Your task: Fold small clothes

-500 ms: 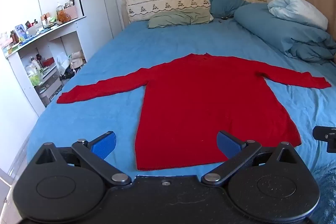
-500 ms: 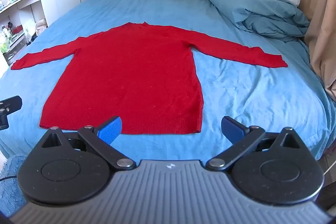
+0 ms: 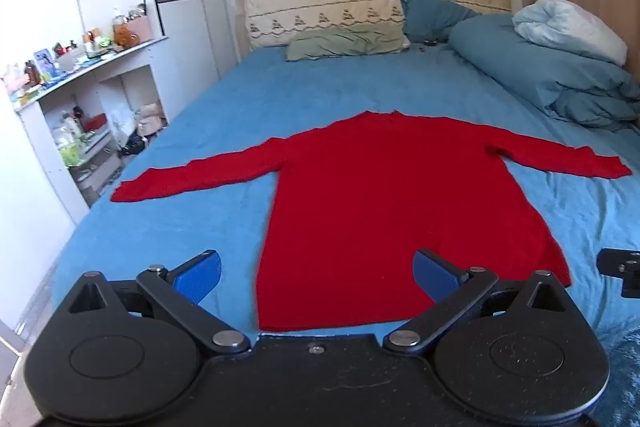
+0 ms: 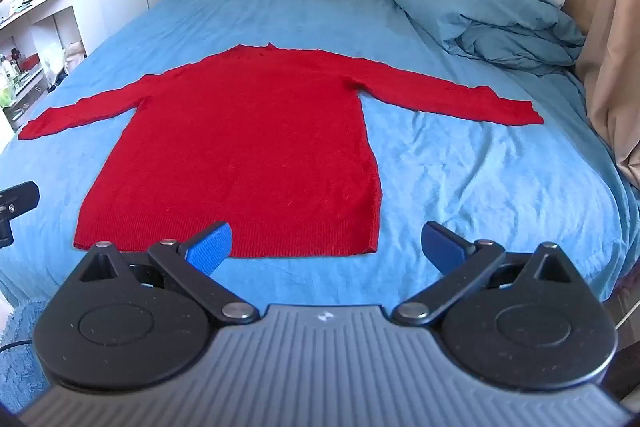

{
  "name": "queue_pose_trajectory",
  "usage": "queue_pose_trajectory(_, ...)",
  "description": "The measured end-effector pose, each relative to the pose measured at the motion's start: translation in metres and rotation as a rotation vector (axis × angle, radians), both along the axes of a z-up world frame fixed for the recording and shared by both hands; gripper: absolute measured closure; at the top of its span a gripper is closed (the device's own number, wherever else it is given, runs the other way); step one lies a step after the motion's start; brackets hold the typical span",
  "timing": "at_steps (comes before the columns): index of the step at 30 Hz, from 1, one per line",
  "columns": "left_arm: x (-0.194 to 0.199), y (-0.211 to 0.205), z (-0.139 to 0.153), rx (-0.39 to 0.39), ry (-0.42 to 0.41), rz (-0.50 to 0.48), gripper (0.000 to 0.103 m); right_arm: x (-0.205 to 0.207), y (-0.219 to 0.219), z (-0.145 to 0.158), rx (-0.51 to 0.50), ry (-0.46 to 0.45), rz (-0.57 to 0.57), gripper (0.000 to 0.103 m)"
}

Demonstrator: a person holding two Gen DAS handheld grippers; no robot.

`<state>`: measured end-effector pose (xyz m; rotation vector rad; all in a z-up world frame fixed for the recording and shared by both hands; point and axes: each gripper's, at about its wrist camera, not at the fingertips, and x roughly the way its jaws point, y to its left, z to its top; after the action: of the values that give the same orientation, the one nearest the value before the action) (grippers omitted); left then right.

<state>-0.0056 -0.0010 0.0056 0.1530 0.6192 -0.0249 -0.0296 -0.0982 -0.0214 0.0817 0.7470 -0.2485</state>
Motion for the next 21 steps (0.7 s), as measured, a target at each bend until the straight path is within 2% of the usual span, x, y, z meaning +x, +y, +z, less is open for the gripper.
queue_pose_trajectory(7,0.0039,0.0022,0.0007,-0.042,0.014,-0.011,0.0,-0.0004,0.0058,0.0093,-0.005,0.008,-0.001,0.0)
queue_pose_trajectory(13,0.0018,0.0016,0.0014,-0.021,0.002,-0.002,0.0,0.0007,0.0073,0.0093,0.003,0.009,0.002,0.0)
queue_pose_trajectory(21,-0.0014,0.0048,0.0014,-0.043,-0.004,-0.011,0.0,0.0019,0.0061,0.0079,0.009,0.011,0.003,0.0)
